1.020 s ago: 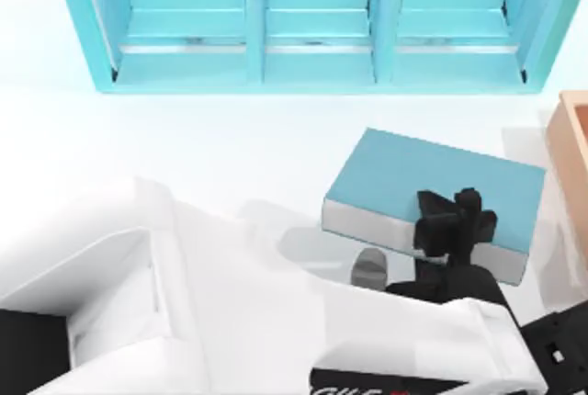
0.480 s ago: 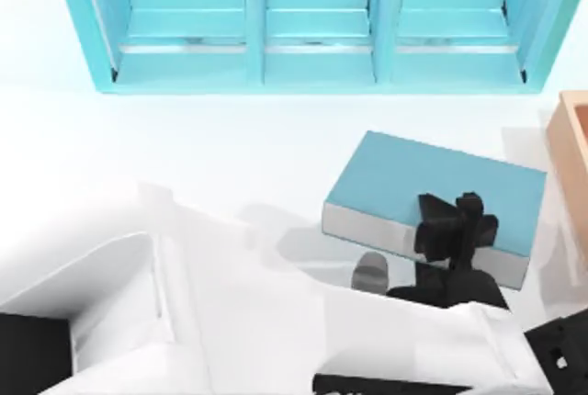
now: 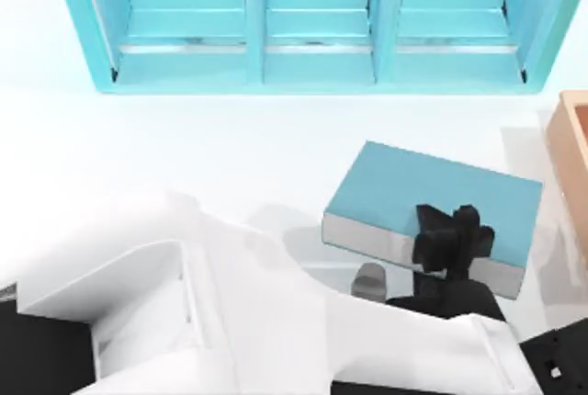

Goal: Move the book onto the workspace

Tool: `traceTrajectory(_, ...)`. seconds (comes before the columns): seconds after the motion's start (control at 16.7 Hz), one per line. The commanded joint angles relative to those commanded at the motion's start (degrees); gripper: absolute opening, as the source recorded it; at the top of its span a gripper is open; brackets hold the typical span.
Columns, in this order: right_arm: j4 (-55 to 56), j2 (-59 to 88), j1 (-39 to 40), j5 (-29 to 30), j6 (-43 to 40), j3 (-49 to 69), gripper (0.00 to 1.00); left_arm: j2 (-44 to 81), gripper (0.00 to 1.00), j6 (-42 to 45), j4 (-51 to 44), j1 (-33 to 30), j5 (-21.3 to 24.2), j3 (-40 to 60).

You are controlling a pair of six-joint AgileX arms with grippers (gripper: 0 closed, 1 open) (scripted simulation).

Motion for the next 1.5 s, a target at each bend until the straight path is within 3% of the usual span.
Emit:
traceTrajectory(0.42, 0.00, 0.00, 0.00, 0.00, 0.00, 0.00, 1.00, 1.76, 0.00, -0.03, 3.20, -0.04, 0.05, -1.14)
traceTrajectory(1.2, 0.00, 0.00, 0.00, 0.00, 0.00, 0.00, 1.00, 1.76, 0.98, -0.03, 3.20, -0.04, 0.05, -1.14)
traceTrajectory(1.5, 0.00, 0.00, 0.00, 0.00, 0.00, 0.00, 1.00, 1.76, 1.00, -0.03, 3.20, -0.04, 0.05, -1.14)
